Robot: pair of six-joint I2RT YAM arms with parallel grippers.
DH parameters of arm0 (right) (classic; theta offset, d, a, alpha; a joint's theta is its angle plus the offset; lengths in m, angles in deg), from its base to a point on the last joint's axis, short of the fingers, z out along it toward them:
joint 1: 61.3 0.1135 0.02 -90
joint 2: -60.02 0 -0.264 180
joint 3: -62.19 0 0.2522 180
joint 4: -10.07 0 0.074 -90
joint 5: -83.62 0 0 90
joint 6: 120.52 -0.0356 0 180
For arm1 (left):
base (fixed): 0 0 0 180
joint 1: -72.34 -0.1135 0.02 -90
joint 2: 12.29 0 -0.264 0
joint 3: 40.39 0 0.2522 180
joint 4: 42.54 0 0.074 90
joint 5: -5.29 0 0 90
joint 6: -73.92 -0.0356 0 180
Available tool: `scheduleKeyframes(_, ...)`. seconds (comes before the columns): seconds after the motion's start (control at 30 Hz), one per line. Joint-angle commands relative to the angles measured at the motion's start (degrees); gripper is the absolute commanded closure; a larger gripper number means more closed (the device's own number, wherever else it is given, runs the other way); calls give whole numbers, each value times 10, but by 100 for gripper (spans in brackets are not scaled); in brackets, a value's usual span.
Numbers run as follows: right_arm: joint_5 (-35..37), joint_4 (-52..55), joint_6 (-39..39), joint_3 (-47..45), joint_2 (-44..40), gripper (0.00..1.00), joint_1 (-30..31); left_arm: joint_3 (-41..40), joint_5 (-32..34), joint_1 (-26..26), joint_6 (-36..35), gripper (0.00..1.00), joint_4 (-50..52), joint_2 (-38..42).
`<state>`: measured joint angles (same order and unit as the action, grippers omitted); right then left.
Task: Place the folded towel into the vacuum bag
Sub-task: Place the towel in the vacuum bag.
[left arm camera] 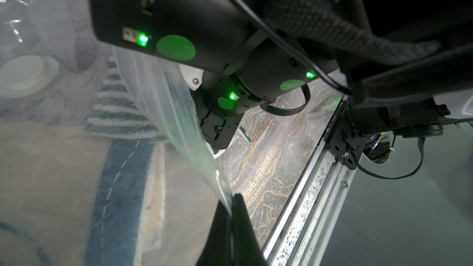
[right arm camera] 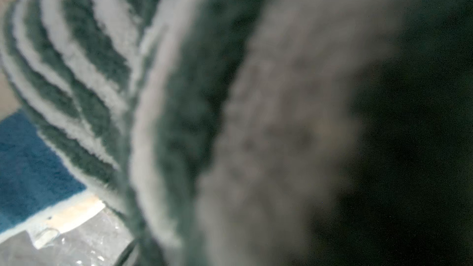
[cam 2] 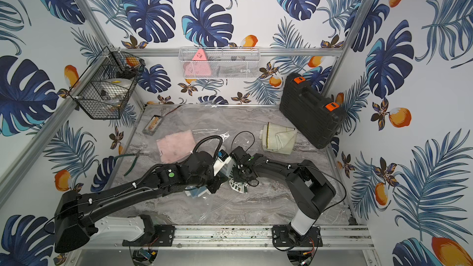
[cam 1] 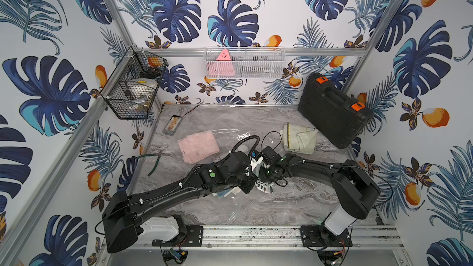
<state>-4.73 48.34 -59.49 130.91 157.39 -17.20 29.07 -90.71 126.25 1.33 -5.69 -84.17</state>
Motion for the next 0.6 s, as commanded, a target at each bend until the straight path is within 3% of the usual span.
scheduleKeyframes(0.0, -19, -45, 5, -9, 17, 100, 24, 0, -15, 0, 2, 100, -31, 3)
scheduleKeyframes(0.13, -23, -99, 64, -33, -16, 100, 58, 4, -7, -1, -4, 100, -43, -8)
scheduleKeyframes(0.27, -4, -85, 116, -11, -36, 97, 35, 4, -20, -1, -2, 100, -54, -24)
scheduleKeyframes(0.47, -103, -36, 101, 30, 4, 42, -43, -10, -16, -1, 1, 100, -50, -27)
scheduleKeyframes(0.57, -177, -11, 73, 10, -24, 26, -64, -16, 2, -1, 4, 100, -46, -25)
